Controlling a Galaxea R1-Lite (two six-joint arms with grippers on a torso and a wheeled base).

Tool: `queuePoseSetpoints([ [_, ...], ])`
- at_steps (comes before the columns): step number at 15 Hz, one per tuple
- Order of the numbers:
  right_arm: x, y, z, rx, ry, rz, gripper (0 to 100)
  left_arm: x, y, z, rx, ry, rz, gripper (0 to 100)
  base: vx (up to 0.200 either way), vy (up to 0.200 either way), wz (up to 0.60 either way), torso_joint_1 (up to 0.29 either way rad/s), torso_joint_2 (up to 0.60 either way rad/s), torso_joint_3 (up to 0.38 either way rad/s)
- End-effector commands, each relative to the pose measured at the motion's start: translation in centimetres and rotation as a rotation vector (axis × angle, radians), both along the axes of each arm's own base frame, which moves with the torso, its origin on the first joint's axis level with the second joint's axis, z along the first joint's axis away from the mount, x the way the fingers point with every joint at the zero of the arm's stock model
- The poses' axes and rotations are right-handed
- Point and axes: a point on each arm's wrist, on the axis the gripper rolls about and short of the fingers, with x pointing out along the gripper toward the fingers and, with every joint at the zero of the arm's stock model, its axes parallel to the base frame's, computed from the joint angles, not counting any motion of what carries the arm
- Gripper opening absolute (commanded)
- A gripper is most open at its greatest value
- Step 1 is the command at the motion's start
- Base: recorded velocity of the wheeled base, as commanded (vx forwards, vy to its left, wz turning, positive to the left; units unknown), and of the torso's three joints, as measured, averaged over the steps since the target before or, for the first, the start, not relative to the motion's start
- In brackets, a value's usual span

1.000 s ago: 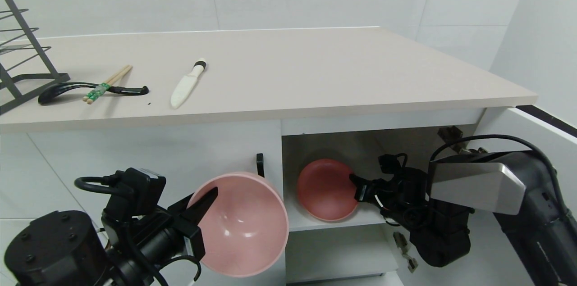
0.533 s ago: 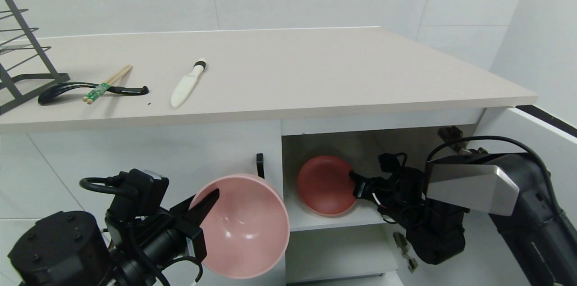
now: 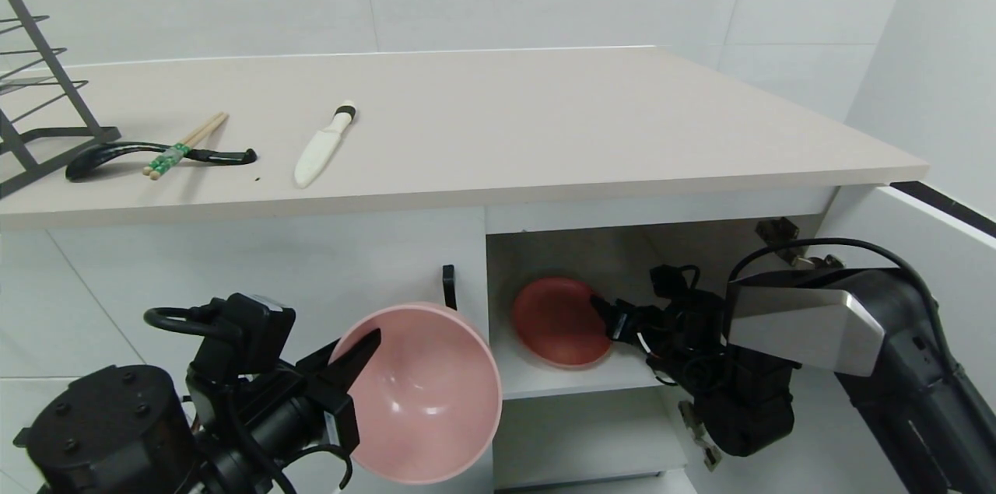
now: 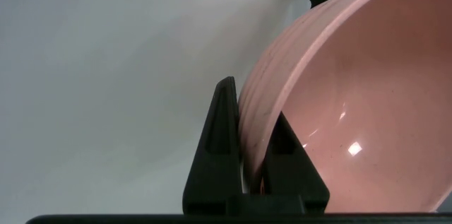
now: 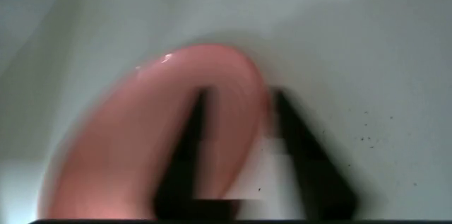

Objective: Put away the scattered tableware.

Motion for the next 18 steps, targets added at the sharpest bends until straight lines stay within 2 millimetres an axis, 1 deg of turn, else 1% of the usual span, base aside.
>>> queuePoseSetpoints([
  [1, 0.1, -0.2, -0.1, -0.014, -0.004, -0.003, 100, 0.0, 0.0, -0.1, 0.001, 0.003, -0.001, 0, 0.000, 0.000, 0.00, 0.000, 0.00, 0.000],
  [3, 0.2, -0.8, 0.6, -0.053, -0.032, -0.006, 100, 0.0, -0.1, 0.0, 0.000, 0.002, -0.003, 0, 0.000, 0.000, 0.00, 0.000, 0.00, 0.000],
  [4, -0.3, -0.9, 3.3, -0.116, -0.098, -0.003, 100, 0.0, -0.1, 0.0, -0.001, 0.001, -0.003, 0, 0.000, 0.000, 0.00, 0.000, 0.00, 0.000],
  [5, -2.0, -0.8, 4.3, -0.165, -0.086, 0.018, 100, -0.1, -0.1, 0.0, -0.002, 0.000, -0.004, 0, 0.000, 0.000, 0.00, 0.000, 0.00, 0.000],
  [6, -3.5, -0.4, 5.2, -0.179, -0.071, 0.045, 100, -0.1, -0.1, 0.0, -0.003, -0.001, -0.004, 0, 0.000, 0.000, 0.00, 0.000, 0.00, 0.000],
  [7, -5.7, 0.0, 6.6, -0.186, -0.058, 0.084, 100, -0.1, -0.1, 0.1, -0.004, -0.002, -0.007, 0, 0.000, 0.000, 0.00, 0.000, 0.00, 0.000],
  [8, -7.4, 0.5, 8.5, -0.181, -0.075, 0.115, 100, -0.3, -0.3, 0.2, -0.009, -0.008, -0.021, 0, 0.000, 0.000, 0.00, 0.000, 0.00, 0.000],
  [9, -8.7, 0.6, 10.3, -0.172, -0.103, 0.130, 100, -0.6, -0.4, 0.4, -0.012, -0.019, -0.035, 0, 0.000, 0.000, 0.00, 0.000, 0.00, 0.000],
  [10, -10.1, 0.5, 11.8, -0.188, -0.133, 0.136, 100, -0.8, -0.4, 0.6, -0.014, -0.028, -0.044, 0, 0.000, 0.000, 0.00, 0.000, 0.00, 0.000],
  [11, -11.6, -0.3, 12.9, -0.268, -0.166, 0.133, 100, -1.1, -0.6, 0.8, -0.015, -0.039, -0.064, 0, 0.000, 0.000, 0.00, 0.000, 0.00, 0.000],
  [12, -12.9, -1.1, 13.4, -0.319, -0.174, 0.137, 100, -1.4, -1.0, 0.8, -0.006, -0.044, -0.092, 0, 0.000, 0.000, 0.00, 0.000, 0.00, 0.000],
  [13, -14.5, -1.7, 14.3, -0.334, -0.182, 0.147, 100, -1.9, -1.5, 0.7, 0.007, -0.049, -0.132, 0, 0.000, 0.000, 0.00, 0.000, 0.00, 0.000],
  [14, -15.8, -1.9, 15.1, -0.327, -0.200, 0.164, 100, -2.4, -2.2, 0.5, 0.039, -0.054, -0.180, 0, 0.000, 0.000, 0.00, 0.000, 0.00, 0.000],
  [15, -16.9, -2.1, 15.9, -0.317, -0.219, 0.177, 100, -2.6, -3.0, -0.2, 0.106, -0.056, -0.225, 0, 0.000, 0.000, 0.00, 0.000, 0.00, 0.000],
  [17, -17.8, -2.3, 15.9, -0.323, -0.207, 0.191, 100, -2.6, -3.8, -1.1, 0.174, -0.056, -0.259, 0, 0.000, 0.000, 0.00, 0.000, 0.00, 0.000],
  [18, -18.5, -2.6, 15.5, -0.338, -0.185, 0.203, 100, -2.6, -4.8, -1.6, 0.196, -0.051, -0.290, 0, 0.000, 0.000, 0.00, 0.000, 0.00, 0.000],
])
